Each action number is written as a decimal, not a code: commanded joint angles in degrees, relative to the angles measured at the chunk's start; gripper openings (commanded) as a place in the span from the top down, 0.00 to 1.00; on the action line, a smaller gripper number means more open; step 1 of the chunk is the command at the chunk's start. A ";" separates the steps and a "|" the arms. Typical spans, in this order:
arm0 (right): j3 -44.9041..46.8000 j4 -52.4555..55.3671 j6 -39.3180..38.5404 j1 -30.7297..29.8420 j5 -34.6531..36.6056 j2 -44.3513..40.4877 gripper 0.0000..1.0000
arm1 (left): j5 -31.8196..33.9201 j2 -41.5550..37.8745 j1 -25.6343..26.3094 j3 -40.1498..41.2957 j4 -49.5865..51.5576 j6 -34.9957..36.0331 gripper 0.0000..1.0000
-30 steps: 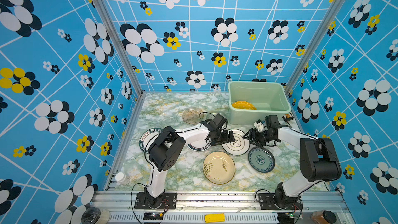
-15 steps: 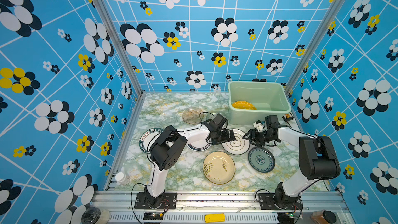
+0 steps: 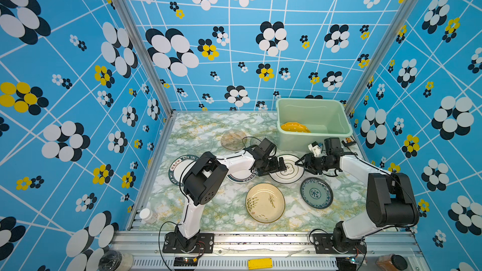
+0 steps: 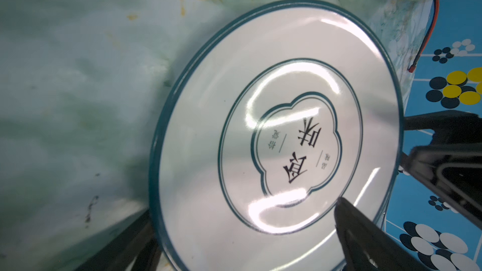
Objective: Place the plates into the plastic bin on the countertop
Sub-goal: Pick up the plate from the center of the table.
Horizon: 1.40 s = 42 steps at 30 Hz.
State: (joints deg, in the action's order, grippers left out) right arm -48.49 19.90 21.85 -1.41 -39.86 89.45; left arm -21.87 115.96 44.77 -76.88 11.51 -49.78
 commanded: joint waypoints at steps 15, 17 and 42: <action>0.10 -0.72 2.69 -1.49 -2.22 0.16 0.72 | -2.47 2.87 1.57 -1.78 -0.43 -0.24 0.01; 0.43 -0.65 2.70 -1.49 -1.86 -0.20 0.74 | -2.46 2.78 1.69 -1.87 -0.45 -0.23 0.01; -7.84 27.81 -0.99 -1.44 9.58 -18.76 1.00 | 2.91 -9.65 2.16 3.53 -1.04 1.83 0.01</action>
State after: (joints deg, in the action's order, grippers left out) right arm -52.80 40.49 22.15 -2.61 -32.27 73.71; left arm -21.06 109.75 46.74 -75.20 10.66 -49.54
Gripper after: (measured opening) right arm 0.096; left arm 0.992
